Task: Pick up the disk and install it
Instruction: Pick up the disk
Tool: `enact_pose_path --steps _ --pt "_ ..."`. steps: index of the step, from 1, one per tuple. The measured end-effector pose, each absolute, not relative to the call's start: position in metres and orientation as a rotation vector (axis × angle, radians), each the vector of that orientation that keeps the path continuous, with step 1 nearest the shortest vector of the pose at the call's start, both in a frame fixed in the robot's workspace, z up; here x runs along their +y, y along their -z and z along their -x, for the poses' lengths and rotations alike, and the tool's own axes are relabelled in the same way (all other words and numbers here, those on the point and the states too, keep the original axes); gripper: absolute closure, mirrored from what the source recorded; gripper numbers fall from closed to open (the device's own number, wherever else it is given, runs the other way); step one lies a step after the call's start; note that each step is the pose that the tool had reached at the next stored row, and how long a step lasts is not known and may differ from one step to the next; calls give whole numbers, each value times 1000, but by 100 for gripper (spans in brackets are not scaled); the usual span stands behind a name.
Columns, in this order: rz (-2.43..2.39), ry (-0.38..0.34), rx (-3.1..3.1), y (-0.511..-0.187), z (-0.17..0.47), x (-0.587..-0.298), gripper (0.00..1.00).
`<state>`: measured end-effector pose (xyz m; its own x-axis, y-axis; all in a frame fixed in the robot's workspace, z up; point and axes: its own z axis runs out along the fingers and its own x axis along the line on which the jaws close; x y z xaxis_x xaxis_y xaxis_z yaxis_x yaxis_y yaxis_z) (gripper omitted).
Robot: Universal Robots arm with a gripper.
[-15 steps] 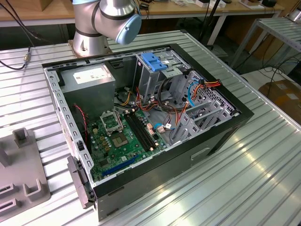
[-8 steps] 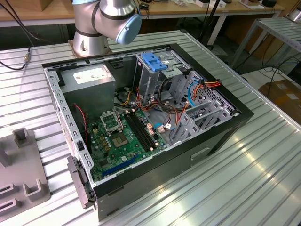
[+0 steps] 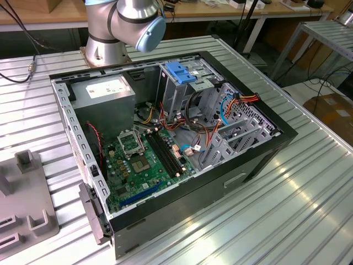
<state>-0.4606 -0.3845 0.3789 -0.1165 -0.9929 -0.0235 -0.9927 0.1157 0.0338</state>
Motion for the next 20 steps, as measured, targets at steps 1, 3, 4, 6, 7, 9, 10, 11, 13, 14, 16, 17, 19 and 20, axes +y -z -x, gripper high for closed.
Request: enact_pose_path --steps 1,3,4,6,7,9,10,11,13,14,16,17,19,20 --pt "-2092 63 -2337 -378 461 -385 66" --pt "-2108 62 -2322 -376 461 -385 60" --pt "-2119 61 -2312 -374 461 -385 60" --pt "-2130 60 -2302 -371 460 -384 59" --pt "-2132 60 -2300 -369 460 -384 53" --pt "-2134 60 -2298 -364 460 -384 53" --pt "-2134 60 -2298 -362 460 -383 51" --pt "-2134 60 -2298 -361 460 -383 45" --pt "-2134 60 -2298 -357 459 -383 45" --pt "-2134 60 -2298 -355 459 -382 45" --pt "-2136 60 -2296 -351 459 -381 45" --pt "-2137 60 -2295 -349 459 -381 45" --pt "-2139 60 -2293 -346 459 -380 45" --pt "-2143 59 -2290 -343 459 -379 45"
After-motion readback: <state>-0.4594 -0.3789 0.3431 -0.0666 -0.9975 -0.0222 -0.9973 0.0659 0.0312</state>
